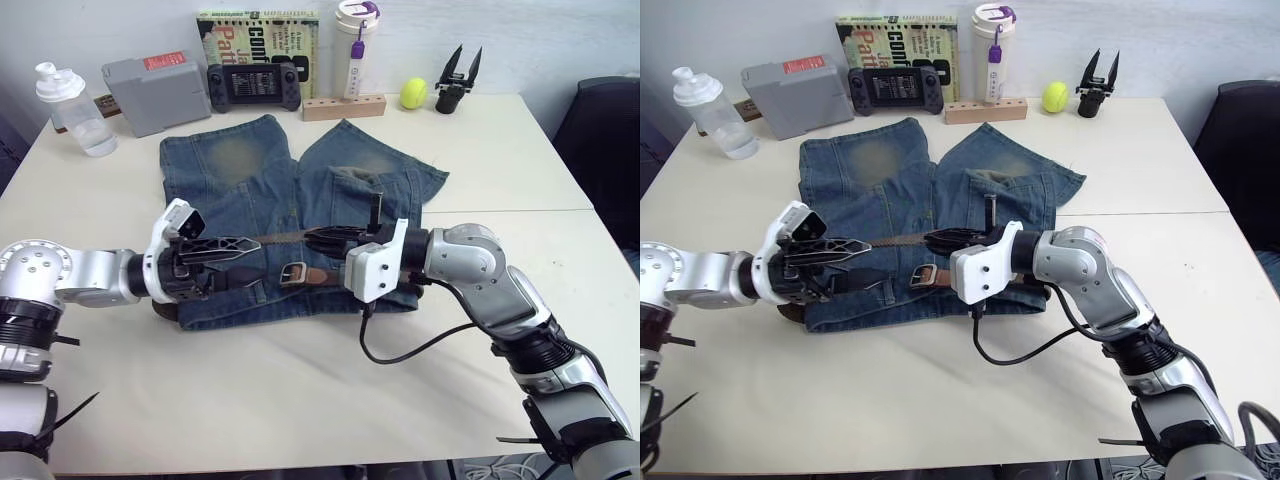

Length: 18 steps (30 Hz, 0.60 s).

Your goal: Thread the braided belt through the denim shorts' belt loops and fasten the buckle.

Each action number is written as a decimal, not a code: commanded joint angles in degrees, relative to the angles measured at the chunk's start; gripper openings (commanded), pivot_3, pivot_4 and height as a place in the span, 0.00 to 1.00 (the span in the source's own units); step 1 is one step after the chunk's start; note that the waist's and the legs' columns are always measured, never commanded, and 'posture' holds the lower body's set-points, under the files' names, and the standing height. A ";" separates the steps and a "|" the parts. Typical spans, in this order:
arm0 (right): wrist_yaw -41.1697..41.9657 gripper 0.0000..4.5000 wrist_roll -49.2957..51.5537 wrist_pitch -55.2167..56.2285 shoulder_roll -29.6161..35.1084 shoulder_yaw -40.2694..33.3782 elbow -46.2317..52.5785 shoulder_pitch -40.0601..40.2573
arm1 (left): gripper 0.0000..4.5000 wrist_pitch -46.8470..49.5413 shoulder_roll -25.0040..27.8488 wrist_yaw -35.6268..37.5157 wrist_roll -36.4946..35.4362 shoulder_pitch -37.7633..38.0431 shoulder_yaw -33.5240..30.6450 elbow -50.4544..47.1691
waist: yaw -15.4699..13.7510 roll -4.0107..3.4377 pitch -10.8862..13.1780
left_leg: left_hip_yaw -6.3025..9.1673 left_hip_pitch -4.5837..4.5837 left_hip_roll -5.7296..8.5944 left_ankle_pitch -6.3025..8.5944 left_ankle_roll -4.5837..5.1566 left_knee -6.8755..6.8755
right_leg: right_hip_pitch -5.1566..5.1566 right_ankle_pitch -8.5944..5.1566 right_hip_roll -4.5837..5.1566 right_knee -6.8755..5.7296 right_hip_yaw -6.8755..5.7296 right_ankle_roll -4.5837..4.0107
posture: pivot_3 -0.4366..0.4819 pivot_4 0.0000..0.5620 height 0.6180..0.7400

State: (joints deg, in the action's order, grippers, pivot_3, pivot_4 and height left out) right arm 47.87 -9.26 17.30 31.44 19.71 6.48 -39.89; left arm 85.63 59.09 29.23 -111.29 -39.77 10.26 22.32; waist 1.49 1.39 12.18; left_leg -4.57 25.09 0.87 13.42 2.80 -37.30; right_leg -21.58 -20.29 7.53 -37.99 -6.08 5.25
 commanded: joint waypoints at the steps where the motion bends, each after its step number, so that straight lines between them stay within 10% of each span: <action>1: -2.19 0.00 -0.82 2.56 0.08 -2.29 3.25 0.35 | 0.98 -1.08 -8.05 -10.63 -1.71 0.74 -8.35 4.59 | 0.07 0.00 0.00 | 0.00 0.00 0.00 0.00 0.00 0.00 | 0.00 0.00 -0.01 0.00 0.00 0.00 | 0.48 0.27 0.65; 8: -2.57 0.00 -1.55 3.75 0.12 -1.92 3.34 0.40 | 0.98 -9.48 -24.71 -32.84 -1.71 5.76 -23.91 -0.56 | -0.10 0.04 -0.04 | 0.06 -0.05 0.00 -0.01 -0.01 -0.09 | 0.11 0.00 0.00 0.03 -0.04 0.01 | 0.48 0.27 0.65; 18: -3.28 0.00 -3.12 4.57 0.32 -1.75 2.69 0.45 | 0.27 -22.75 -54.30 -72.15 -1.71 10.04 -43.44 -26.64 | -0.71 0.14 -0.09 | 0.29 -0.05 0.05 -0.01 0.00 -0.31 | 0.39 0.03 -0.01 0.10 -0.23 0.06 | 0.48 0.27 0.65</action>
State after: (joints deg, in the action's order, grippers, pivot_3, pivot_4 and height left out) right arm 45.31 -12.32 20.37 31.75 19.32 7.23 -39.22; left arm 64.09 5.86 -38.96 -112.15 -28.80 -31.45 -0.28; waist 0.78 1.53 12.09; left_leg -4.28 25.02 0.93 13.42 2.81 -37.61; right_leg -21.15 -20.26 7.51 -37.87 -6.32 5.31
